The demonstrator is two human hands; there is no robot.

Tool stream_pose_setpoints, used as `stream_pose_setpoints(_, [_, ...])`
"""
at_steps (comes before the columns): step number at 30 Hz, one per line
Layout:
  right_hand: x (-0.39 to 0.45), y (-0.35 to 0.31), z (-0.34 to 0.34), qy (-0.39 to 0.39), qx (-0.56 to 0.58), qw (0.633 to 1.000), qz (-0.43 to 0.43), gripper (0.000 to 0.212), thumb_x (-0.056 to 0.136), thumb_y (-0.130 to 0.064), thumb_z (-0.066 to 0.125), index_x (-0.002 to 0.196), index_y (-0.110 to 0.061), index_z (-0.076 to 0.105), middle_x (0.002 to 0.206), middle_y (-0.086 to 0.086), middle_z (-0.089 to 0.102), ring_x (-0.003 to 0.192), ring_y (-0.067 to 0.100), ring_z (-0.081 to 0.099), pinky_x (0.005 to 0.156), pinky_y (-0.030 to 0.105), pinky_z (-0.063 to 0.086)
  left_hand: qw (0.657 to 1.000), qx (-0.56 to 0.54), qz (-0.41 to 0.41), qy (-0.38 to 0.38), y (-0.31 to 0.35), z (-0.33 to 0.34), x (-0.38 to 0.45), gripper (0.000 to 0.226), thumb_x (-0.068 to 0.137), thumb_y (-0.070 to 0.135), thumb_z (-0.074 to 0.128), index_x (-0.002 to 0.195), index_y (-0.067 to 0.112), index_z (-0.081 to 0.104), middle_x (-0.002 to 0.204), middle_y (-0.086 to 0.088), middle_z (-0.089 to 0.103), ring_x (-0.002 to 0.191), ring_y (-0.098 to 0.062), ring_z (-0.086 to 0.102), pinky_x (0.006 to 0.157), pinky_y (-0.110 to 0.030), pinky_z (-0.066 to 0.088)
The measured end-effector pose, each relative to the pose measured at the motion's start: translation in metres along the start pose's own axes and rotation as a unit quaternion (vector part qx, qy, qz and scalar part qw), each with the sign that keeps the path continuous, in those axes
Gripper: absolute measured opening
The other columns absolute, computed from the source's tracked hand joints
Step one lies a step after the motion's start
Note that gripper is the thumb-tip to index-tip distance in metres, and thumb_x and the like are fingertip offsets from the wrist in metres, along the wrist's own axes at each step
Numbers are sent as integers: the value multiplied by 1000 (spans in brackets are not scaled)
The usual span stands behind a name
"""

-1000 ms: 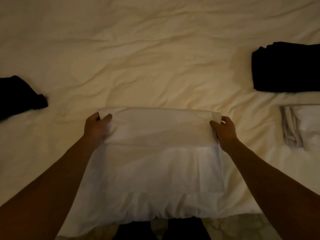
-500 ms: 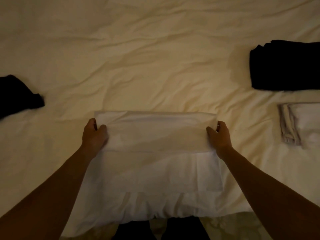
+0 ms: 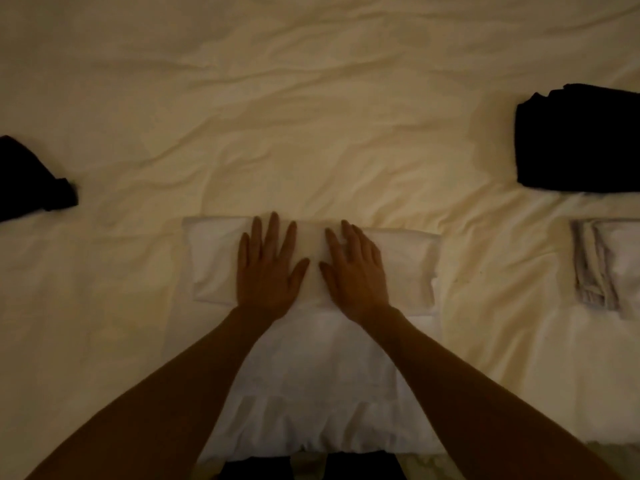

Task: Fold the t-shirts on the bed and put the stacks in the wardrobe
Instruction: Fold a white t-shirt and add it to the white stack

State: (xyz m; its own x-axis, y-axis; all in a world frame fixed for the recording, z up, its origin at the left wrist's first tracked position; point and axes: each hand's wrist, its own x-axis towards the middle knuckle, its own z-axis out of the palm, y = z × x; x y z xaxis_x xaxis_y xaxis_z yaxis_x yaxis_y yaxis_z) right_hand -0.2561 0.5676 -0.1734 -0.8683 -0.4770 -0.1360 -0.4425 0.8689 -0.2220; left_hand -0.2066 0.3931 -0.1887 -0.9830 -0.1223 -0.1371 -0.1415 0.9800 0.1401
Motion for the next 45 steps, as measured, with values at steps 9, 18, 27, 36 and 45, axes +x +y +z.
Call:
stream_pose_setpoints(9, [-23,91,-11,-10,40,956,291,71,98,-60,33,154,-18,23,158,14,26,142,36,27,112,51,27,962,-73,-262,17,-89,-15,-11,72,97,55,41,155,15,26,157,-20,28,139,-45,30,105,-58,31])
stream_pose_setpoints(18, [-23,113,-42,-22,423,799,427,48,89,-36,70,122,-4,57,115,13,64,102,29,62,89,45,54,790,-453,-400,-105,-115,-59,15,34,87,35,74,110,11,66,104,-13,70,86,-27,65,74,-33,51])
stream_pose_setpoints(27, [-15,115,-85,3,507,767,392,11,93,-10,62,104,-9,60,94,5,63,83,19,60,72,29,51,775,-519,-351,-84,-121,-83,17,8,93,9,64,89,16,65,87,-10,62,68,-21,56,56,-27,39])
stream_pose_setpoints(36, [-59,102,-109,48,534,760,367,11,90,-11,67,100,-14,63,106,15,66,105,31,63,97,49,52,773,-556,-300,-50,-123,-106,-10,31,90,3,64,120,9,66,104,-9,65,92,-23,60,81,-33,46])
stream_pose_setpoints(45, [-153,66,-114,63,572,728,373,20,91,-16,66,108,-27,66,115,-2,68,110,17,60,97,42,46,794,-549,-259,-27,-120,-107,-99,18,92,2,63,103,14,69,101,-2,70,101,-23,61,88,-31,46])
